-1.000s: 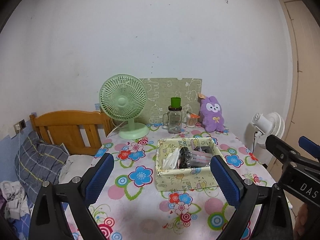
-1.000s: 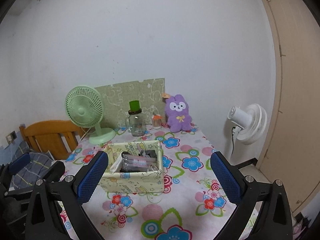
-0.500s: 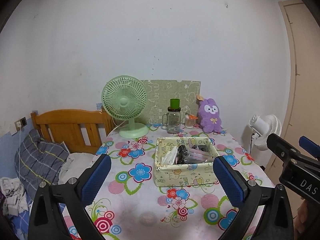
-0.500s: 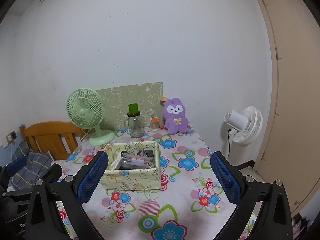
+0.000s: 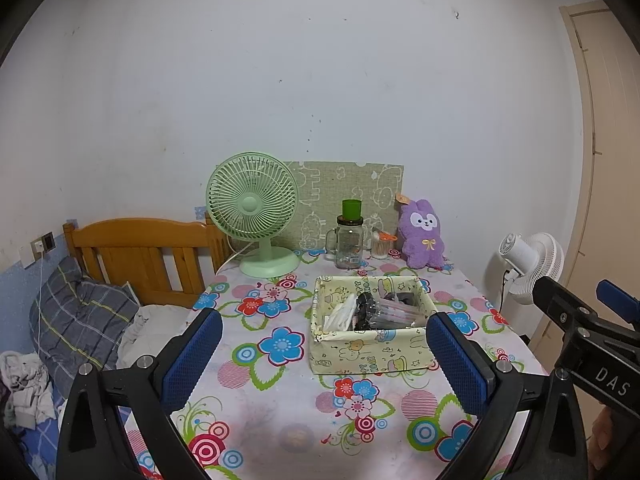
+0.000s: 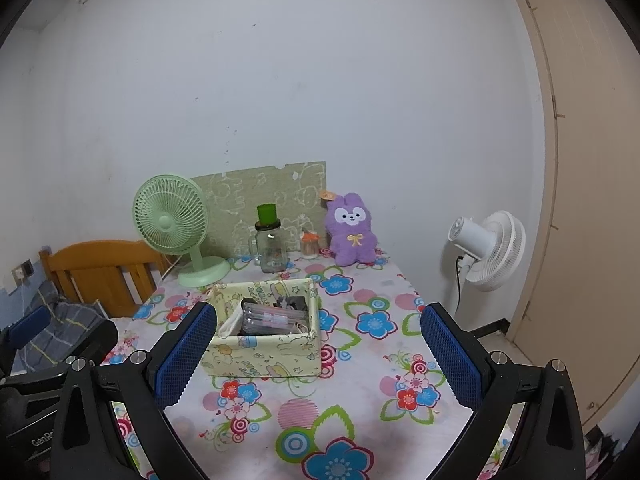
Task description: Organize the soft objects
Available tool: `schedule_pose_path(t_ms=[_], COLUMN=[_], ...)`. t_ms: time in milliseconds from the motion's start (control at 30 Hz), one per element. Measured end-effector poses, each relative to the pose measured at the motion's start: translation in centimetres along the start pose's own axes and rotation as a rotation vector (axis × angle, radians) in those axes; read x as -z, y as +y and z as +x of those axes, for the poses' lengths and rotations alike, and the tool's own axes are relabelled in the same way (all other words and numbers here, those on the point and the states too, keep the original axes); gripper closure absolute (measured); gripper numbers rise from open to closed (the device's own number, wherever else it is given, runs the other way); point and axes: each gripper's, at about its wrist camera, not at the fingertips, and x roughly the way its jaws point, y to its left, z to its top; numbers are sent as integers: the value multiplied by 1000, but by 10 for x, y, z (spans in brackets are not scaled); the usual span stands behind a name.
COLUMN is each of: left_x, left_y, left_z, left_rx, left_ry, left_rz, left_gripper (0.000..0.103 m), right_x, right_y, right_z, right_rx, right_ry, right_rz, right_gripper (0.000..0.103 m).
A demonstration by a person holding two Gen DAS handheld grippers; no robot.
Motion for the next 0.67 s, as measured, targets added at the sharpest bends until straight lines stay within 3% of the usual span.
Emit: schedule_pose_path(t_ms=[667], left_x=[0], left_y=[2], left_z=[0], left_rx=[4], left_ry=[7], left_rz=[-1], left_gripper=[0], right_x=[1], right_y=[-1], right_z=[1], right_rx=[2], right_ry=[3], right_rz=[0], right_gripper=[0])
